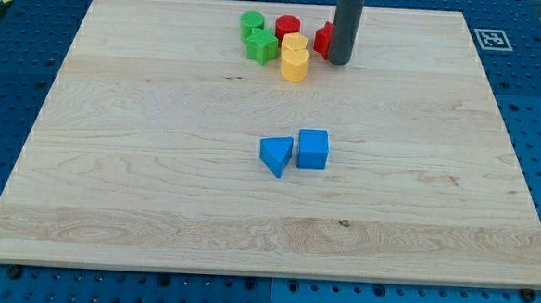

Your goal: Push the cube into the red star

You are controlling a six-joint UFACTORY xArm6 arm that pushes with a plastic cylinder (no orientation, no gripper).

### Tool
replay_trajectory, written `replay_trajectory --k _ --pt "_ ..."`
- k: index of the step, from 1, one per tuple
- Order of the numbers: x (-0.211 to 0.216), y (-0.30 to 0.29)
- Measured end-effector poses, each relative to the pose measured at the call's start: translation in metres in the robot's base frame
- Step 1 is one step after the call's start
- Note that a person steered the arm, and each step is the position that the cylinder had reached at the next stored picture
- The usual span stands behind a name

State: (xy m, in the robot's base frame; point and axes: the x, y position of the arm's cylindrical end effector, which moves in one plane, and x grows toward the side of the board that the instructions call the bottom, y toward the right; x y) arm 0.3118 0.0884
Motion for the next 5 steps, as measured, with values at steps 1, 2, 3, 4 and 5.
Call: replay_trajectory --k 1,2,3,4,5 --pt "0.032 0.032" --pt "0.076 0.021" --pt "0.102 -0.029" --pt "0.119 -0.099" --pt "0.158 -0.130"
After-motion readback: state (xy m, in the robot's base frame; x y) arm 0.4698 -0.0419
